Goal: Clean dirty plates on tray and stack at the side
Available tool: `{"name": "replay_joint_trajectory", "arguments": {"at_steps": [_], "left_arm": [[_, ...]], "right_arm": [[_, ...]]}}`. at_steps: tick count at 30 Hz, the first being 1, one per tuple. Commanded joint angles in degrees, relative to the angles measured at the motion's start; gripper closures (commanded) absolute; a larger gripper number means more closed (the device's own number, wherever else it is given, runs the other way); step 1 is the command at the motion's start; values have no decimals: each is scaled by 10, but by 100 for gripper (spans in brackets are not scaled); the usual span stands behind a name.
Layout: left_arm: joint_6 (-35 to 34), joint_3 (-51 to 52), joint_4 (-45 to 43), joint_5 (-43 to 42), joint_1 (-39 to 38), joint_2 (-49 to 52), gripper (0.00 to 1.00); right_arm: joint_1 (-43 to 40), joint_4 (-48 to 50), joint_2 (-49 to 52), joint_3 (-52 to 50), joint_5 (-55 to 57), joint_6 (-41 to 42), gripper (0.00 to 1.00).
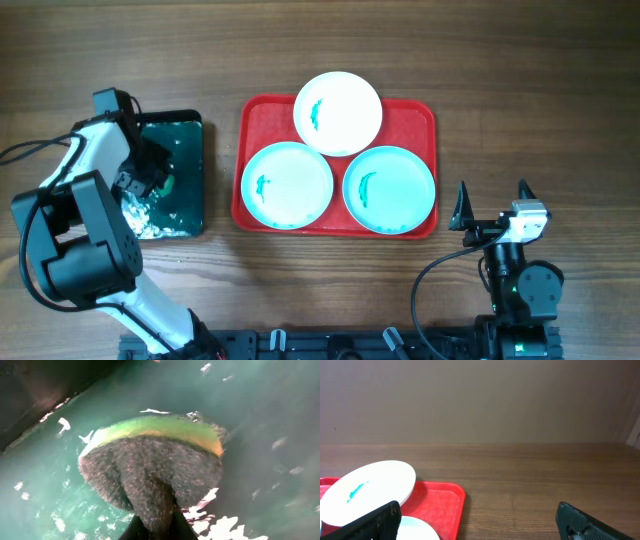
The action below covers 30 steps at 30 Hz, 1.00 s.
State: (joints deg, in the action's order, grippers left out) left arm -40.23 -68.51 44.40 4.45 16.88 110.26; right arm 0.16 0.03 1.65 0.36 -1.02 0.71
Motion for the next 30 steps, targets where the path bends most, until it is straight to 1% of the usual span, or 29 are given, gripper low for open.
{"name": "replay_joint_trajectory", "arguments": {"at_steps": [1,3,4,6,8,9,11,14,16,18,19,20,21,22,24,26,27,28,30], "left_arm": [[-3,-12,51,-2,-2,-26,96],[-3,-18,61,-29,-2,-71,96],[-3,-19,61,-64,-2,-110,96],[-3,-18,60,-83,-2,-159,96],[-3,-18,52,-71,-2,-186,96],[-3,-10,42,-52,-3,-185,96],[-3,45,-24,-48,-11,-157,96],[11,52,-24,-35,-10,-137,96],[12,34,10,-35,-10,-172,96],[12,5,44,-38,-11,-233,96],[13,3,45,-36,-13,-262,96],[14,4,44,-7,-16,-290,96],[14,10,34,33,-22,-297,96],[13,25,24,46,-25,-290,96],[1,75,-17,21,-29,-247,96],[11,81,-7,21,-29,-212,96],[12,80,-4,20,-29,-214,96],[12,72,12,9,-29,-227,96],[23,36,52,-58,-29,-261,96]], "right_arm": [[-4,3,-3,-1,6,-7,0],[-4,3,-3,-1,6,-7,0],[-4,3,-3,-1,6,-7,0],[-4,3,-3,-1,6,-7,0],[-4,3,-3,-1,6,-6,0],[-4,3,-3,-1,6,-7,0],[-4,3,-3,-1,6,-7,0],[-4,3,-3,-1,6,-7,0],[-4,3,-3,-1,6,-7,0],[-4,3,-3,-1,6,-7,0],[-4,3,-3,-1,6,-7,0],[-4,3,-3,-1,6,-6,0],[-4,3,-3,-1,6,-7,0],[-4,3,-3,-1,6,-7,0],[-4,3,-3,-1,6,-6,0],[-4,3,-3,-1,6,-7,0],[-4,3,-3,-1,6,-6,0],[-4,3,-3,-1,6,-7,0],[-4,3,-3,-1,6,-6,0]]}}
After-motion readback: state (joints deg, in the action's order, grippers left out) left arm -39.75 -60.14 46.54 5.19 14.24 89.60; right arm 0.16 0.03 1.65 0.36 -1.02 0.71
